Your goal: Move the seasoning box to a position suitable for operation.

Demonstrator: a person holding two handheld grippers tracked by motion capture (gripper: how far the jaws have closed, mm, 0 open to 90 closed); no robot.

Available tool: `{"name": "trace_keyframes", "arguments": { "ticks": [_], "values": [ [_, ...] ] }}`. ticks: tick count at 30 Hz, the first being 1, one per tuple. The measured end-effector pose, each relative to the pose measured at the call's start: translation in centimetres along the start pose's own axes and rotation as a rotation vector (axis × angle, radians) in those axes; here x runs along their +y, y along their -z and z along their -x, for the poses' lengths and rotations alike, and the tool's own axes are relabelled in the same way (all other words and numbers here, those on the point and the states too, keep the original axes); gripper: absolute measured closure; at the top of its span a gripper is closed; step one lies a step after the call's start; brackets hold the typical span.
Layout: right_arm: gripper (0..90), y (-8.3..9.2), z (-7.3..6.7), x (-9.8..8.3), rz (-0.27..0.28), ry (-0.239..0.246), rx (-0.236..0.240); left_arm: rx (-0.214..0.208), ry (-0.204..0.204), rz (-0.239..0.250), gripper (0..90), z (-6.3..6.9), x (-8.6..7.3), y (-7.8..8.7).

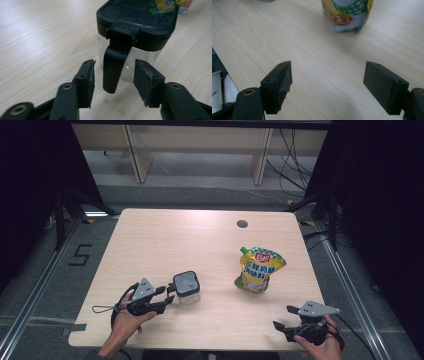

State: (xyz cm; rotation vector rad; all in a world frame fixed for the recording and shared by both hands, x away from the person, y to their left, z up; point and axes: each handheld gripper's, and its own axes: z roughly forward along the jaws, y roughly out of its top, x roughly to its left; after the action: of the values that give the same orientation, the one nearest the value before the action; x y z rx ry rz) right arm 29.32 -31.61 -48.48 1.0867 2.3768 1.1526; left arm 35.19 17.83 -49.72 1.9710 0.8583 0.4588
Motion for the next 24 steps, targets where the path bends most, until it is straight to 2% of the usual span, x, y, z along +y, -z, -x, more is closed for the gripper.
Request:
{"name": "trace_keyframes", "arguments": {
  "ticks": [1,2,3,4,5,7,8,9,12,13,18,19,22,23,24],
  "values": [
    [24.2,-0.01,0.16,0.03,-0.001,0.021,-0.004,-0.001,-0.010,0.001,58.0,0.03,0.13,-0.07],
    [24.2,-0.01,0.16,0.03,-0.001,0.021,-0.004,-0.001,-0.010,0.001,59.6,0.03,0.13,-0.07],
    [24.4,-0.03,0.17,0.02,0.002,0.025,-0.006,-0.011,-0.029,-0.001,59.6,-0.03,0.20,-0.17],
    [24.4,-0.03,0.14,0.02,0.003,0.021,-0.006,-0.002,-0.025,-0.007,61.1,0.14,0.19,-0.27],
    [24.4,-0.02,0.16,0.03,-0.003,0.018,-0.001,-0.011,-0.062,-0.027,63.7,-0.09,0.27,-0.30],
    [24.4,-0.02,0.19,0.03,0.001,0.024,-0.002,-0.005,-0.069,-0.033,65.8,-0.11,0.27,-0.34],
    [24.4,-0.02,0.21,0.04,0.002,0.028,-0.003,-0.005,-0.069,-0.033,66.9,-0.11,0.27,-0.34],
    [24.5,0.02,-0.05,0.01,-0.006,0.001,0.000,-0.010,-0.052,-0.018,68.1,-0.09,0.25,-0.50],
    [24.6,-0.05,-0.04,0.01,0.000,0.009,-0.001,-0.011,-0.050,-0.023,71.6,-0.17,0.27,-0.52],
    [24.6,-0.05,-0.12,0.01,-0.010,0.000,0.007,-0.023,-0.067,-0.025,72.3,-0.38,0.34,-0.54],
    [24.8,-0.04,-0.07,0.02,-0.007,0.009,0.004,-0.018,-0.058,-0.026,73.2,-0.21,0.30,-0.57],
    [24.8,-0.04,-0.12,0.02,-0.013,-0.001,0.009,-0.013,-0.081,-0.025,73.3,-0.27,0.32,-0.53],
    [24.9,-0.05,-0.07,0.02,-0.007,0.010,0.007,-0.025,-0.099,-0.036,73.3,-0.39,0.34,-0.41],
    [24.9,-0.05,-0.10,0.03,-0.005,0.008,0.009,-0.031,-0.101,-0.025,73.3,-0.34,0.33,-0.44],
    [24.9,-0.06,-0.09,0.03,-0.005,0.009,0.009,-0.032,-0.078,-0.026,73.3,-0.21,0.26,-0.44]
  ]
}}
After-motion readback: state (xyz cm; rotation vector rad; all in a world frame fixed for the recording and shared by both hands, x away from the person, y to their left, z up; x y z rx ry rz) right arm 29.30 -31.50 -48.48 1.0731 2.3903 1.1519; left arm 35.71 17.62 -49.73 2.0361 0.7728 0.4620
